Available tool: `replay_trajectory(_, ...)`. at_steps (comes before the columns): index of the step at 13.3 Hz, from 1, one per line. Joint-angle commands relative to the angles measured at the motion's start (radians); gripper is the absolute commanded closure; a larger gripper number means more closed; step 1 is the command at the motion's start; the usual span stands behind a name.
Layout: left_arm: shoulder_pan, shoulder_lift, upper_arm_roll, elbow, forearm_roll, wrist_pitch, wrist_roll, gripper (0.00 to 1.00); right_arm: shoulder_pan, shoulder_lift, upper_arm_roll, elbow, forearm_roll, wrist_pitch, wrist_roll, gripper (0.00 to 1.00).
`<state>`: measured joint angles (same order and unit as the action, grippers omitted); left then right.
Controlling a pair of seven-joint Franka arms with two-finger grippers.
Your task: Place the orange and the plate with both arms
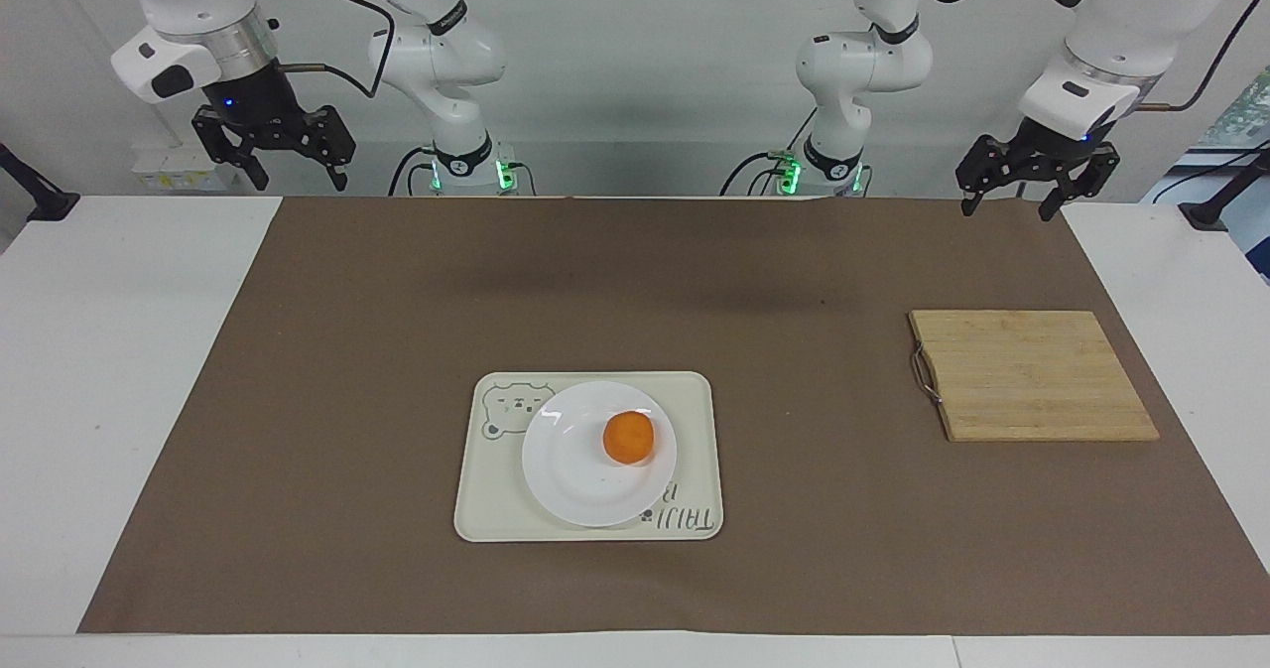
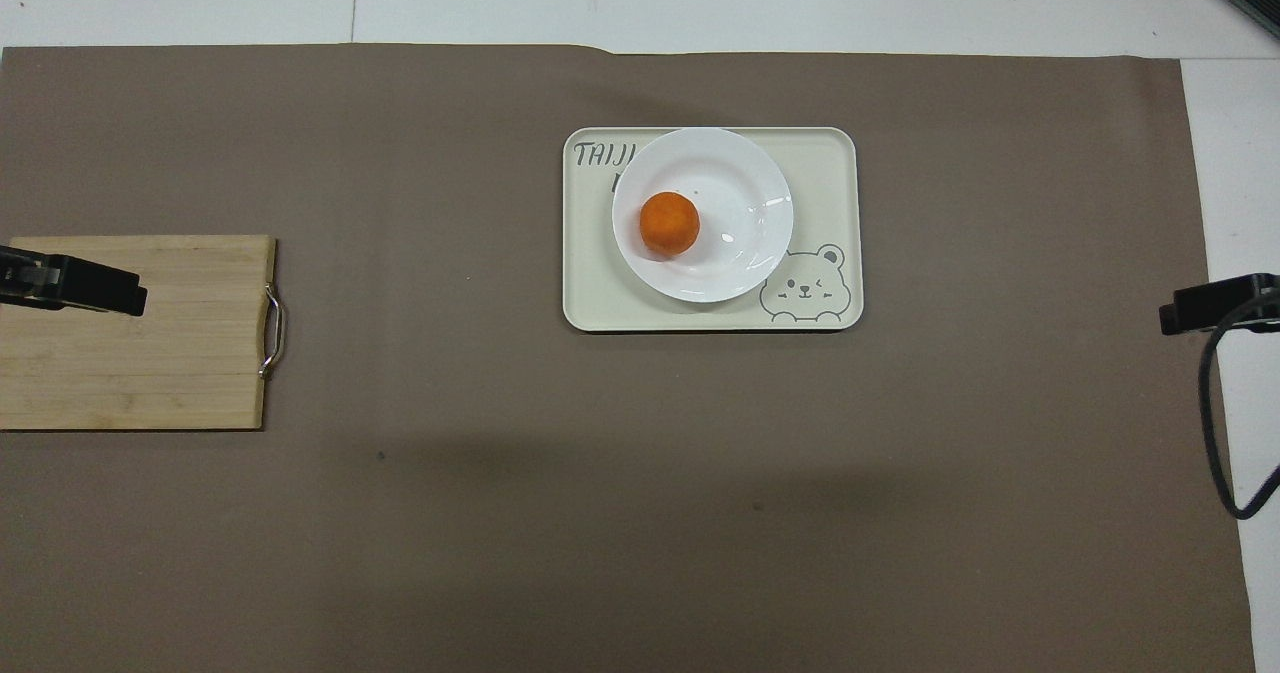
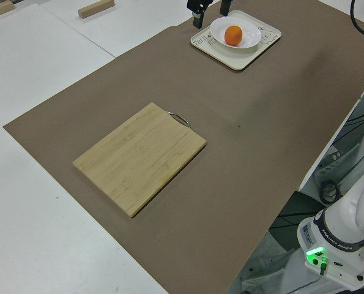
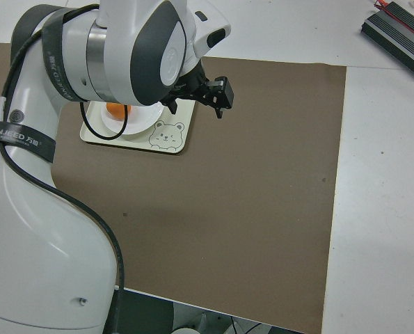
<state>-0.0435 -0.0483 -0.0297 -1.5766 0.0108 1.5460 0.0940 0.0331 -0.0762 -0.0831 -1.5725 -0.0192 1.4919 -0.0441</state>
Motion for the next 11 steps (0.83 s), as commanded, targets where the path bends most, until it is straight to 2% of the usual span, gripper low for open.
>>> replay_trajectory(1,-0.006,-0.013,0.001,0.019,-0.006,0.002,-0.004,0.00,-0.001,-0.025,0.005,-0.029,-0.018,0.001,-0.022,0.00)
replay_trajectory(9,-0.006,0.030,-0.003,0.111,-0.021,-0.133,-0.004,0.00,-0.002,-0.023,0.003,-0.023,-0.018,-0.004,-0.022,0.00)
replay_trajectory(11,-0.006,0.028,0.001,0.112,-0.028,-0.133,-0.004,0.00,-0.002,-0.023,0.003,-0.023,-0.018,-0.002,-0.022,0.00)
